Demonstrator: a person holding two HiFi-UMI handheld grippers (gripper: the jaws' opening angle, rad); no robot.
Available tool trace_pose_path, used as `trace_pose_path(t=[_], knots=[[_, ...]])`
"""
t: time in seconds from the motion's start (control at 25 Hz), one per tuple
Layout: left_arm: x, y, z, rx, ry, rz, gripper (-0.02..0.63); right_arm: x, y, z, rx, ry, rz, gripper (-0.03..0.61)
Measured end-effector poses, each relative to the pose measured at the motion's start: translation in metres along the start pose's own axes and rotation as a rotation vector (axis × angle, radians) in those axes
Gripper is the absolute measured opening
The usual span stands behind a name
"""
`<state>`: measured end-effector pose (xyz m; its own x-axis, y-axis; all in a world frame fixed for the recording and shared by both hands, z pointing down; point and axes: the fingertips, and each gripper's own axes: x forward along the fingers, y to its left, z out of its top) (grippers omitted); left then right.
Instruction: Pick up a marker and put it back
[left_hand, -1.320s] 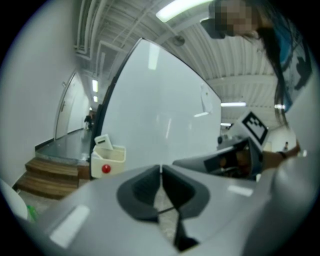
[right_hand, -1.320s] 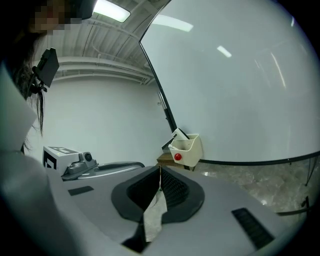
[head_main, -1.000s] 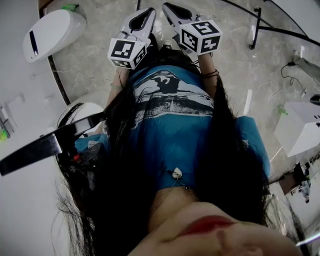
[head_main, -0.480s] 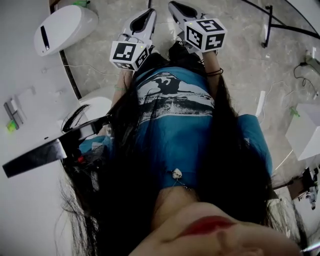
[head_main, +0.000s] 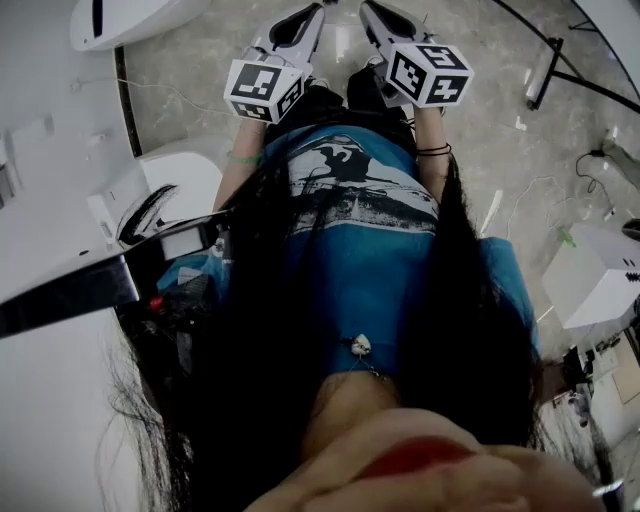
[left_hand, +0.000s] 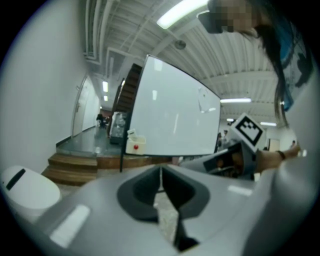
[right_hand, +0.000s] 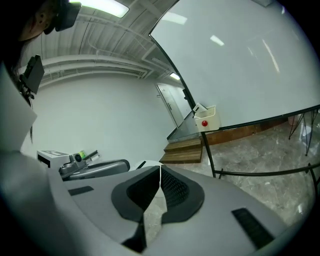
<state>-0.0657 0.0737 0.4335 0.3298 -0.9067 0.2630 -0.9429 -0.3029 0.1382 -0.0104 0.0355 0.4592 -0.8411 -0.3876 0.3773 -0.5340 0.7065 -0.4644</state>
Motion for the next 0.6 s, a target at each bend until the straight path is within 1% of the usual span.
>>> trace_pose_path(t=[0.12, 0.2, 0.28, 0.36, 0.44, 0.6], knots=[[-0.005, -0.002, -0.009, -0.035, 0.012, 0.006, 0.003, -0.005, 0.005, -0.008, 0.021, 0.01, 0.006, 0.015], [-0.019, -0.001, -0.018, -0.078, 0.01, -0.008, 0.003, -0.01, 0.02, -0.019, 0.034, 0.018, -0.004, 0.015], [-0.05, 0.008, -0.026, -0.126, -0.011, -0.026, 0.003, -0.01, 0.053, -0.036, 0.022, 0.03, -0.02, 0.015], [-0.083, 0.018, -0.032, -0.154, -0.035, -0.043, 0.003, -0.01, 0.089, -0.053, 0.002, 0.038, -0.04, 0.015], [-0.1, 0.016, -0.033, -0.155, -0.049, -0.063, 0.003, -0.014, 0.108, -0.061, -0.002, 0.034, -0.052, 0.015], [-0.103, -0.002, -0.031, -0.144, -0.068, -0.096, 0.003, -0.027, 0.112, -0.063, -0.01, 0.021, -0.057, 0.015]])
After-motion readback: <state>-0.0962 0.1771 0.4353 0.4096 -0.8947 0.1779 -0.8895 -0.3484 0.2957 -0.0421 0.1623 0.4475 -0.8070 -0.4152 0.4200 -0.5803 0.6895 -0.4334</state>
